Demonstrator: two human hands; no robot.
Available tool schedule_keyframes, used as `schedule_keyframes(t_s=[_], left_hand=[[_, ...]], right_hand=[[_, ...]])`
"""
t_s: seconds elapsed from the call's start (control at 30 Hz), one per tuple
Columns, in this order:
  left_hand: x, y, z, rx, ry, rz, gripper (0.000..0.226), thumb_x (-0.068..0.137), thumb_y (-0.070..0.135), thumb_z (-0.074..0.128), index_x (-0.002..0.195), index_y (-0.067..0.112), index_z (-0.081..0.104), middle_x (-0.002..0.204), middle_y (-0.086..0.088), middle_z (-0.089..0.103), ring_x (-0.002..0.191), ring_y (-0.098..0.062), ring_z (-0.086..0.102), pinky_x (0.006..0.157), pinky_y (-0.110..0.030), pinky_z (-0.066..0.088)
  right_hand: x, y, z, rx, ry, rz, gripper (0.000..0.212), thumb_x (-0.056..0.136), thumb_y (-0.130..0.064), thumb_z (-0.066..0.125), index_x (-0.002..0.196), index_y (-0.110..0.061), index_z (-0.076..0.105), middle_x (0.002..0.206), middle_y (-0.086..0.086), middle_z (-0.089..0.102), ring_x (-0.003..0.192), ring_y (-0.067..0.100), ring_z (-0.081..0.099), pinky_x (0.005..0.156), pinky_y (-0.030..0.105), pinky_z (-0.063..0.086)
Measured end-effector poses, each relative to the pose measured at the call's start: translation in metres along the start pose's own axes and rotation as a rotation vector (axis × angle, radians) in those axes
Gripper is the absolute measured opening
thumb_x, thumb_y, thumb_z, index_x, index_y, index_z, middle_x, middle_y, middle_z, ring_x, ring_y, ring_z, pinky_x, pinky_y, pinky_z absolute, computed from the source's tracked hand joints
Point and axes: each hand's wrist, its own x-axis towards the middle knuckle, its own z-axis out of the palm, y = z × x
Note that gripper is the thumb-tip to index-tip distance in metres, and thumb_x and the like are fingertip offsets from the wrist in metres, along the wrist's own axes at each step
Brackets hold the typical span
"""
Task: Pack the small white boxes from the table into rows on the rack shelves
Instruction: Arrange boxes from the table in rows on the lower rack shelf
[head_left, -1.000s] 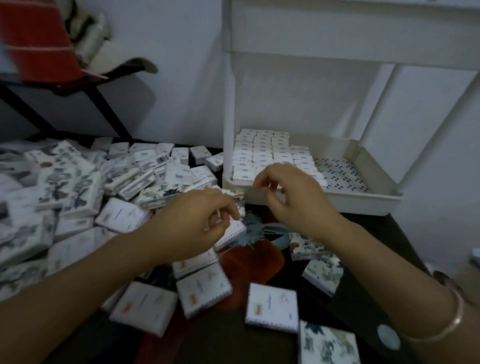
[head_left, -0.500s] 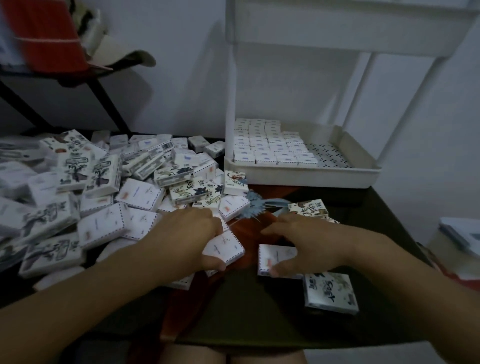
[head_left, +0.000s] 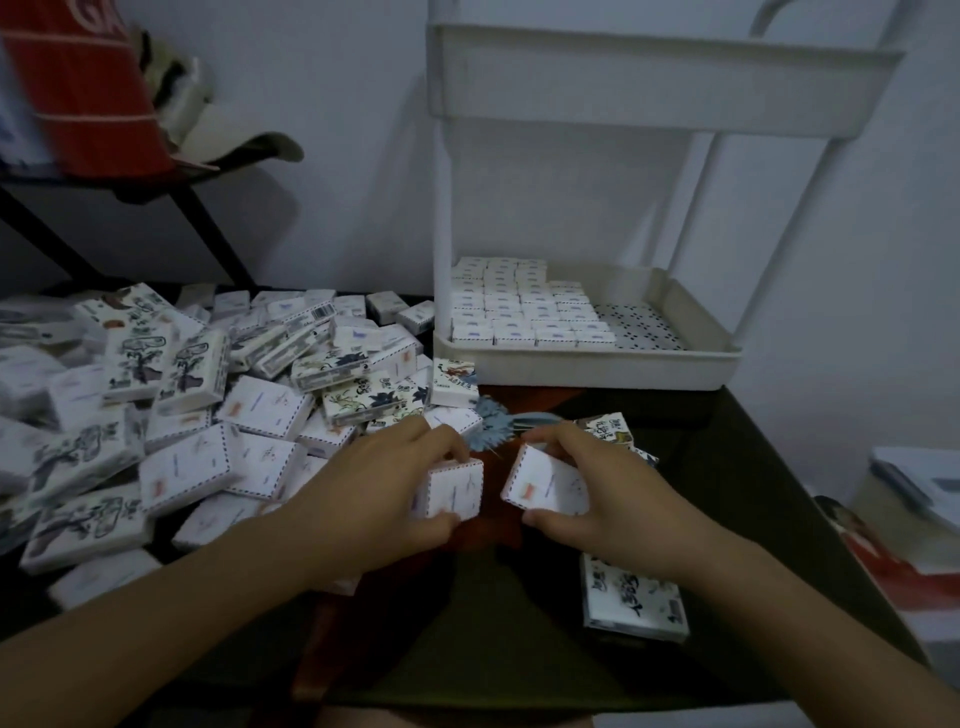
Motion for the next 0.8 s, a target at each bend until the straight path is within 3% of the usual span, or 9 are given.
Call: schedule_keyframes(t_s=[0.1, 0.27, 0.37, 0.43, 0.5, 0.57, 0.63, 0.7, 0.8], left_hand=[[0.016, 0.004, -0.005, -0.132, 0.027, -0.010, 0.049, 0.082, 0.042, 0.067, 0.124, 0.048, 0.044, 0.116, 0.018, 0.048, 0.099, 0.001, 0.049, 0.083, -0.025, 0.047], [0.054, 0.018, -0.014, -0.369, 0.098, -0.020, 0.025, 0.085, 0.032, 0.066, 0.105, 0.045, 0.059, 0.109, 0.024, 0.059, 0.085, 0.009, 0.054, 0.066, -0.012, 0.043], [0.084, 0.029, -0.023, -0.520, 0.121, -0.082, 0.007, 0.086, 0.037, 0.065, 0.091, 0.040, 0.068, 0.078, 0.021, 0.065, 0.059, 0.002, 0.053, 0.052, -0.009, 0.041], [0.108, 0.034, -0.033, -0.733, 0.077, -0.164, 0.014, 0.080, 0.039, 0.072, 0.095, 0.040, 0.071, 0.078, 0.024, 0.064, 0.070, 0.005, 0.059, 0.059, -0.008, 0.045], [0.136, 0.032, -0.042, -0.867, 0.017, -0.228, 0.037, 0.069, 0.034, 0.082, 0.104, 0.038, 0.070, 0.107, 0.013, 0.064, 0.098, -0.005, 0.062, 0.080, -0.019, 0.052], [0.165, 0.030, -0.043, -0.822, 0.011, -0.243, 0.045, 0.071, 0.013, 0.083, 0.108, 0.034, 0.069, 0.115, 0.005, 0.061, 0.103, -0.008, 0.059, 0.083, -0.020, 0.050], [0.195, 0.027, -0.040, -0.777, 0.090, -0.248, 0.039, 0.076, 0.001, 0.076, 0.106, 0.025, 0.069, 0.111, -0.001, 0.064, 0.092, -0.011, 0.063, 0.075, -0.024, 0.054], [0.224, 0.024, -0.036, -0.749, 0.200, -0.209, 0.020, 0.081, 0.007, 0.072, 0.099, 0.016, 0.069, 0.096, -0.007, 0.069, 0.080, -0.017, 0.067, 0.068, -0.032, 0.059], [0.269, 0.016, -0.036, -0.413, 0.248, -0.151, 0.016, 0.087, 0.029, 0.064, 0.091, 0.014, 0.064, 0.087, -0.003, 0.067, 0.086, -0.025, 0.066, 0.069, -0.033, 0.052]], right_hand=[[-0.003, 0.007, -0.005, 0.067, 0.097, -0.004, 0.070, 0.079, -0.048, 0.072, 0.137, -0.043, 0.034, 0.119, -0.035, 0.042, 0.106, -0.023, 0.040, 0.084, 0.002, 0.038], [-0.002, 0.024, -0.015, 0.238, 0.193, -0.010, 0.068, 0.083, -0.040, 0.070, 0.139, -0.047, 0.032, 0.124, -0.030, 0.049, 0.114, -0.012, 0.048, 0.092, 0.010, 0.043], [0.003, 0.032, -0.027, 0.349, 0.206, 0.008, 0.048, 0.092, -0.038, 0.059, 0.133, -0.051, 0.037, 0.125, -0.026, 0.054, 0.111, -0.009, 0.054, 0.085, 0.015, 0.049], [0.009, 0.037, -0.037, 0.413, 0.235, 0.028, 0.031, 0.097, -0.043, 0.047, 0.126, -0.053, 0.042, 0.118, -0.029, 0.057, 0.105, -0.009, 0.057, 0.079, 0.016, 0.050], [0.019, 0.044, -0.048, 0.424, 0.300, 0.073, 0.022, 0.095, -0.056, 0.041, 0.116, -0.052, 0.045, 0.105, -0.033, 0.059, 0.094, -0.010, 0.059, 0.073, 0.022, 0.050], [0.030, 0.051, -0.058, 0.406, 0.328, 0.117, 0.038, 0.081, -0.073, 0.046, 0.112, -0.051, 0.044, 0.095, -0.029, 0.061, 0.081, -0.007, 0.062, 0.062, 0.021, 0.049], [0.042, 0.060, -0.066, 0.372, 0.325, 0.159, 0.054, 0.070, -0.072, 0.062, 0.115, -0.052, 0.040, 0.095, -0.026, 0.060, 0.083, -0.010, 0.060, 0.062, 0.017, 0.050], [0.058, 0.074, -0.071, 0.350, 0.343, 0.202, 0.057, 0.075, -0.051, 0.073, 0.119, -0.047, 0.036, 0.102, -0.026, 0.057, 0.087, -0.011, 0.059, 0.068, 0.015, 0.051], [0.084, 0.096, -0.077, 0.450, 0.353, 0.248, 0.052, 0.082, -0.038, 0.071, 0.117, -0.038, 0.033, 0.105, -0.012, 0.065, 0.085, 0.004, 0.067, 0.080, 0.034, 0.056]])
